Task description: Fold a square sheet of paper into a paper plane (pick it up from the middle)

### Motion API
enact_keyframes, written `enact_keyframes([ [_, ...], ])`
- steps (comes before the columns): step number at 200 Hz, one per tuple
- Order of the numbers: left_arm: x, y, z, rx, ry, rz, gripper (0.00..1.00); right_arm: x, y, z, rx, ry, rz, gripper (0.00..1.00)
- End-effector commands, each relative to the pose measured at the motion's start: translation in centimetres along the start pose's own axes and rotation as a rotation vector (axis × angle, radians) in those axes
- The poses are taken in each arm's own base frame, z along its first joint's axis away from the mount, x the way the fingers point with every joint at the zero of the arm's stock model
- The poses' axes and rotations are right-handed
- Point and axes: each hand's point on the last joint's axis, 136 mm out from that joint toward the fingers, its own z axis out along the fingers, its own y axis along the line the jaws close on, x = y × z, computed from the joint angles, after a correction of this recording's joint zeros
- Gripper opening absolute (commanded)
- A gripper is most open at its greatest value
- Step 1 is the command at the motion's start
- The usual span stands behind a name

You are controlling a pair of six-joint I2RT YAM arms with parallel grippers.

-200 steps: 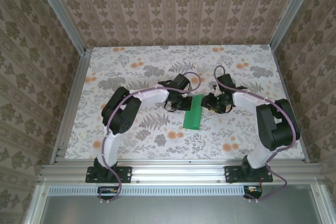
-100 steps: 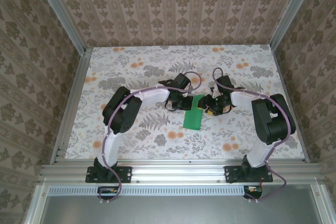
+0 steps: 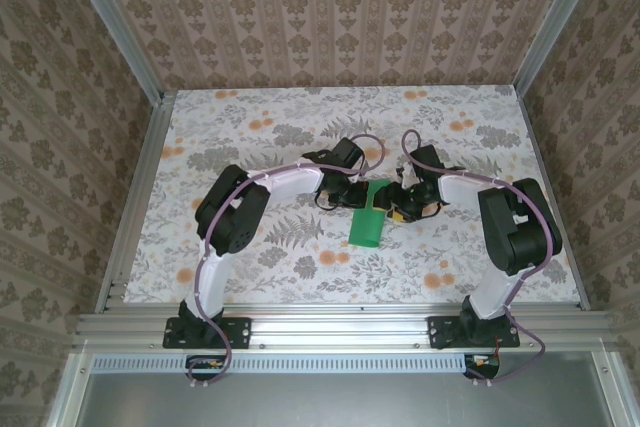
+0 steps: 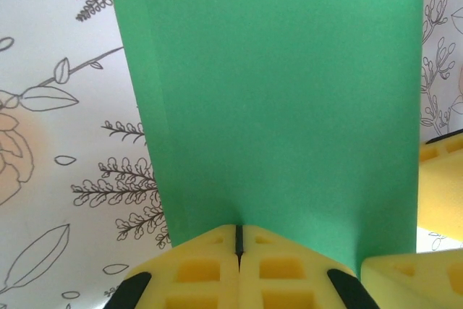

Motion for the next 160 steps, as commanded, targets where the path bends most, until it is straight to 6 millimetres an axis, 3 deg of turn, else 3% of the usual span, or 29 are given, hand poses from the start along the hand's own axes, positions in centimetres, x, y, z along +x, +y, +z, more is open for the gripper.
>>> enact_keyframes([
  [1, -0.1, -0.3, 0.1, 0.005, 0.008, 0.015, 0.00, 1.3, 0.4, 0.2, -0.017, 0.041, -0.030, 0.56],
  [46, -0.7, -0.9, -1.1, 0.013, -0.023, 0.022, 0.06, 0.9, -1.5, 0.3, 0.097, 0.020, -0.009, 0.51],
  [78, -2.3, -1.3, -4.3, 0.007, -0.127, 0.020, 0.24, 1.0, -2.0, 0.4, 0.117, 0.030, -0.003, 0.50],
  [104, -2.9, 0.1, -6.5, -0.016, -0.217, -0.036, 0.32, 1.0, -2.0, 0.3, 0.125, 0.035, -0.011, 0.50],
  [160, -2.4, 3.7, -8.6, -0.065, -0.310, -0.159, 0.29, 1.4, -1.9, 0.6, 0.178, 0.052, -0.030, 0.52],
])
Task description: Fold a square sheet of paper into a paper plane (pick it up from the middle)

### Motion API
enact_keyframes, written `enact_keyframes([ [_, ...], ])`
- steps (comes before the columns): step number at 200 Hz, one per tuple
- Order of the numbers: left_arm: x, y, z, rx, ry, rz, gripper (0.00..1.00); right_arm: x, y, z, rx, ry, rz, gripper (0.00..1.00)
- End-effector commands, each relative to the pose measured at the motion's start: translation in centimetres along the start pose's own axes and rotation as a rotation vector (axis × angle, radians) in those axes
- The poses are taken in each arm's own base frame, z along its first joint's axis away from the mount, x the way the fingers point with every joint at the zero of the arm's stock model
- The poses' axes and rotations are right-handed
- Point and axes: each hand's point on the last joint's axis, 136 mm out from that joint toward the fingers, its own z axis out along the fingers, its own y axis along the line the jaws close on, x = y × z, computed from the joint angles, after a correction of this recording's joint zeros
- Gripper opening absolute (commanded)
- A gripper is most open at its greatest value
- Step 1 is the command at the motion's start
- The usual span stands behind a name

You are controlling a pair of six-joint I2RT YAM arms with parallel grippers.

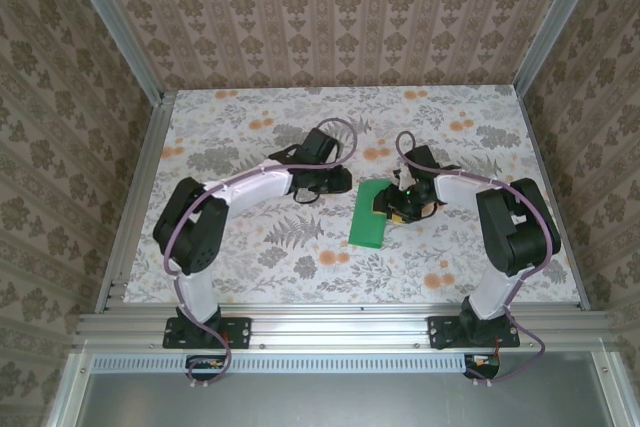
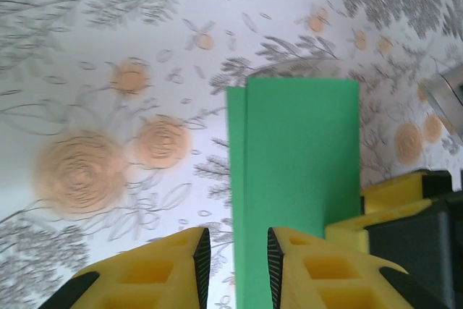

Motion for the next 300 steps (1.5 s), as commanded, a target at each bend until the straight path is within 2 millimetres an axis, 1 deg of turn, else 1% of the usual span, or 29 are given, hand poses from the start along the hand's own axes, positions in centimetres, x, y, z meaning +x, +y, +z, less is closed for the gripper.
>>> enact_keyframes([
  [1, -0.2, 1.5, -0.3, -0.040, -0.042, -0.056, 0.29, 1.0, -1.2, 0.6, 0.090, 0.048, 0.000, 0.52],
  [38, 0.2, 1.5, -0.1, -0.029, -0.028, -0.053, 0.28, 1.0, -0.7, 0.7, 0.105, 0.060, -0.031, 0.53],
  [64, 0.3, 1.3, 0.0, -0.012, -0.019, -0.050, 0.27, 0.7, -1.0, 0.7, 0.123, 0.053, -0.014, 0.53],
  [82, 0.4, 1.1, 0.1, -0.003, -0.011, -0.047, 0.26, 0.6, -0.3, 0.7, 0.093, 0.055, -0.018, 0.53],
  [99, 0.4, 1.0, 0.2, 0.002, -0.007, -0.046, 0.26, 0.4, 0.4, 0.5, 0.052, 0.051, -0.011, 0.54],
  [123, 0.7, 1.0, 0.4, 0.007, 0.004, -0.048, 0.26, 0.2, 0.6, 0.5, 0.045, 0.045, 0.002, 0.55],
  [152, 0.9, 0.9, 0.6, 0.018, 0.016, -0.047, 0.25, 0.1, 0.1, 0.6, 0.079, 0.042, 0.004, 0.55],
  [177, 1.1, 0.8, 0.8, 0.021, 0.021, -0.046, 0.25, 0.7, 0.0, 1.0, 0.095, 0.073, -0.028, 0.57],
  [200, 1.0, 0.7, 0.8, 0.026, 0.021, -0.046, 0.25, 0.8, -1.1, 1.2, 0.147, 0.081, -0.022, 0.57],
  [233, 0.9, 0.6, 1.0, 0.029, 0.024, -0.045, 0.25, 0.9, -1.7, 1.4, 0.185, 0.091, -0.026, 0.56],
  [269, 1.0, 0.5, 1.1, 0.032, 0.029, -0.043, 0.24, 0.6, -1.9, 1.7, 0.202, 0.090, -0.017, 0.57],
  [295, 1.2, 0.3, 1.3, 0.038, 0.036, -0.040, 0.25, 0.3, -1.7, 1.8, 0.207, 0.082, -0.014, 0.57],
  [300, 1.2, 0.2, 1.3, 0.039, 0.037, -0.040, 0.25, 0.7, -2.0, 1.7, 0.222, 0.100, -0.005, 0.57],
])
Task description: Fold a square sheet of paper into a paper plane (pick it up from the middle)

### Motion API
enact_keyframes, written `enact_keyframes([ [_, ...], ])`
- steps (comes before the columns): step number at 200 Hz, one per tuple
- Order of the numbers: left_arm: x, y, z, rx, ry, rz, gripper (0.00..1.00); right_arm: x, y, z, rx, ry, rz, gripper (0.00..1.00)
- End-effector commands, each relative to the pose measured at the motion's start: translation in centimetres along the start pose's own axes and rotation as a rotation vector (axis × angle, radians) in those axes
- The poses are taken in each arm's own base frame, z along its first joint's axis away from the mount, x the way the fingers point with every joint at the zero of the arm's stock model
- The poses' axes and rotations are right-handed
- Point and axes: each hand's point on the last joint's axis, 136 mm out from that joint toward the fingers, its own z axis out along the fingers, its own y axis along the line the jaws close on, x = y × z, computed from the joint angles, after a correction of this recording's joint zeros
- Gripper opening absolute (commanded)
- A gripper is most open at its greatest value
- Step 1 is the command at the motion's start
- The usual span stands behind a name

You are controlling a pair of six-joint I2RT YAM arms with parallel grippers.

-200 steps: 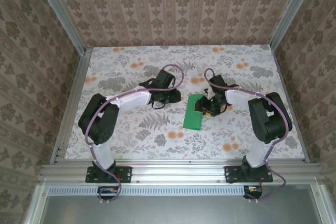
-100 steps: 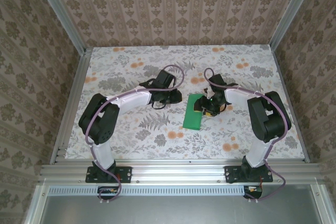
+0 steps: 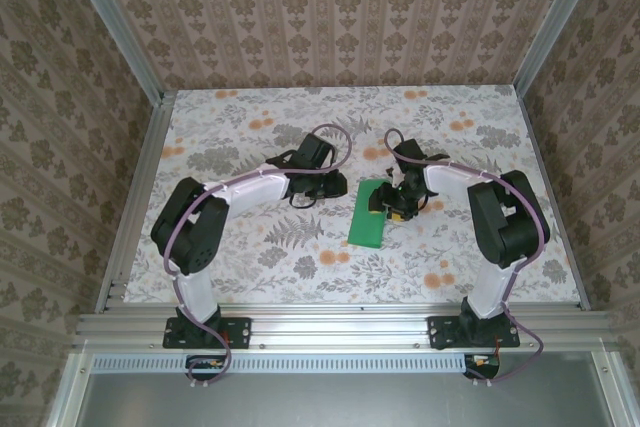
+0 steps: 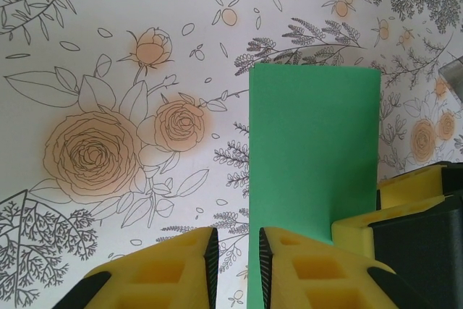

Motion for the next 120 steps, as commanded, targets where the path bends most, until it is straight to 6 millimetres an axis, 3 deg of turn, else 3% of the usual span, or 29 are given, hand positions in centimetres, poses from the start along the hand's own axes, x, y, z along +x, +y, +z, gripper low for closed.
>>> enact_keyframes([
  [1, 0.0, -0.7, 0.5, 0.021, 0.012, 0.001, 0.24, 0.7, -2.0, 1.4, 0.100, 0.038, 0.020, 0.57],
  [120, 0.8, -1.7, 1.4, 0.066, 0.062, 0.018, 0.19, 1.2, -4.1, 2.1, 0.228, 0.068, 0.014, 0.56],
])
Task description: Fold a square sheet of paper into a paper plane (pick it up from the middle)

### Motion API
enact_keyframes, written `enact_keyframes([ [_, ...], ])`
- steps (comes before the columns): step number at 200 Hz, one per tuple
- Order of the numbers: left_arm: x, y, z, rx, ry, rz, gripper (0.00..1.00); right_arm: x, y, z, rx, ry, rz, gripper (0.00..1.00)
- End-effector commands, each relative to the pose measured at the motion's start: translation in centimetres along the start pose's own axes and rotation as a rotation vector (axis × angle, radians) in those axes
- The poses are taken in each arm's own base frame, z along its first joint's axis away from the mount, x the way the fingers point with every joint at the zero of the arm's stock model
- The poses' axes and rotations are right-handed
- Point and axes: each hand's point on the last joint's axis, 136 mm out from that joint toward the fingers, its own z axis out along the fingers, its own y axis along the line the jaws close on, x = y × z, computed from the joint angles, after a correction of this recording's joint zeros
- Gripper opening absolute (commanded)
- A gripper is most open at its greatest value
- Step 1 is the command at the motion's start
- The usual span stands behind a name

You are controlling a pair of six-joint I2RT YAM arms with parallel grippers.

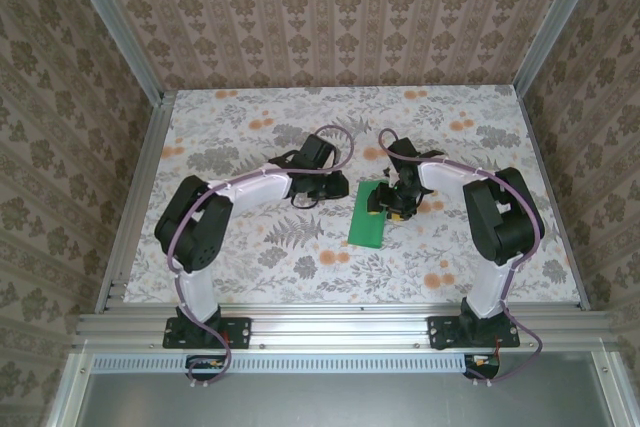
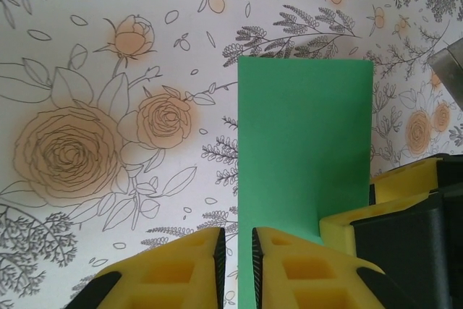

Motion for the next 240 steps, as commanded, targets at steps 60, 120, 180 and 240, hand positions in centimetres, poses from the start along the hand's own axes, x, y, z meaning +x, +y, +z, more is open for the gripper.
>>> enact_keyframes([
  [60, 1.4, -2.4, 2.8, 0.059, 0.098, 0.023, 0.11, 1.2, -3.8, 2.3, 0.162, 0.048, 0.032, 0.56],
  [120, 2.1, -2.4, 4.4, 0.042, 0.141, 0.016, 0.09, 1.1, -3.5, 2.4, 0.151, 0.046, 0.032, 0.55],
  [180, 3.0, -2.0, 5.6, -0.005, 0.192, 0.021, 0.00, 1.2, -3.5, 2.5, 0.151, 0.045, 0.031, 0.56],
  [240, 3.9, -0.8, 6.5, -0.061, 0.228, 0.022, 0.00, 1.2, -3.4, 2.6, 0.150, 0.047, 0.033, 0.56],
])
